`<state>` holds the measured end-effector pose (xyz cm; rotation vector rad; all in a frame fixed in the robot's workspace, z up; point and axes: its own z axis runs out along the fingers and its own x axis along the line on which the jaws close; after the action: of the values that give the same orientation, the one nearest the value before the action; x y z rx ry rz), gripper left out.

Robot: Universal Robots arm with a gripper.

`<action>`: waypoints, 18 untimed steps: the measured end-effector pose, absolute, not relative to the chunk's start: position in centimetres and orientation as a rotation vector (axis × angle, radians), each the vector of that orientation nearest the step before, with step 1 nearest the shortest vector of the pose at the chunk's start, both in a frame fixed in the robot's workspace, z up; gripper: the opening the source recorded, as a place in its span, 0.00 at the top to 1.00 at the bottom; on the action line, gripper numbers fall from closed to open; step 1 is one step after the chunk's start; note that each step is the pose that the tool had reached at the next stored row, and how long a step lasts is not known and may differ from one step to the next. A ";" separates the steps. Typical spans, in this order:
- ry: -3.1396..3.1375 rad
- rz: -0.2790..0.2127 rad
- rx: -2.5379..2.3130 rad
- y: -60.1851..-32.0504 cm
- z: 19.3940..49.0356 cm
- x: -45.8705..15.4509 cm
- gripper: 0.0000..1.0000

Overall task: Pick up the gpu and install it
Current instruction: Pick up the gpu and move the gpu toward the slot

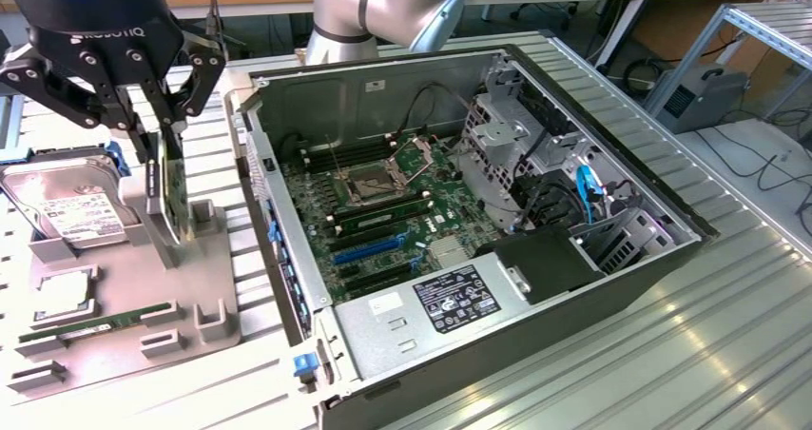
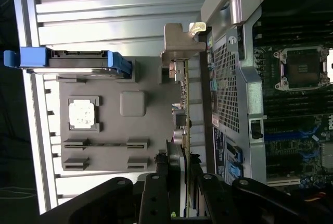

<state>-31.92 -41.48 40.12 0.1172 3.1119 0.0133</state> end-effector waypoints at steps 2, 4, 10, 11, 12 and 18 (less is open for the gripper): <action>3.112 0.013 0.117 -41.5 40.3 -31.9 0.73; 3.112 0.013 0.117 -41.5 40.4 -31.9 0.73; 3.112 0.013 0.117 -41.5 40.8 -31.9 0.73; 3.112 0.013 0.117 -41.5 40.8 -31.9 0.73; 3.112 0.012 0.117 -41.5 40.9 -31.9 0.73; 3.112 0.012 0.117 -41.5 41.3 -31.9 0.73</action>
<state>-31.92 -41.48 41.27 0.1172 3.1119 0.0121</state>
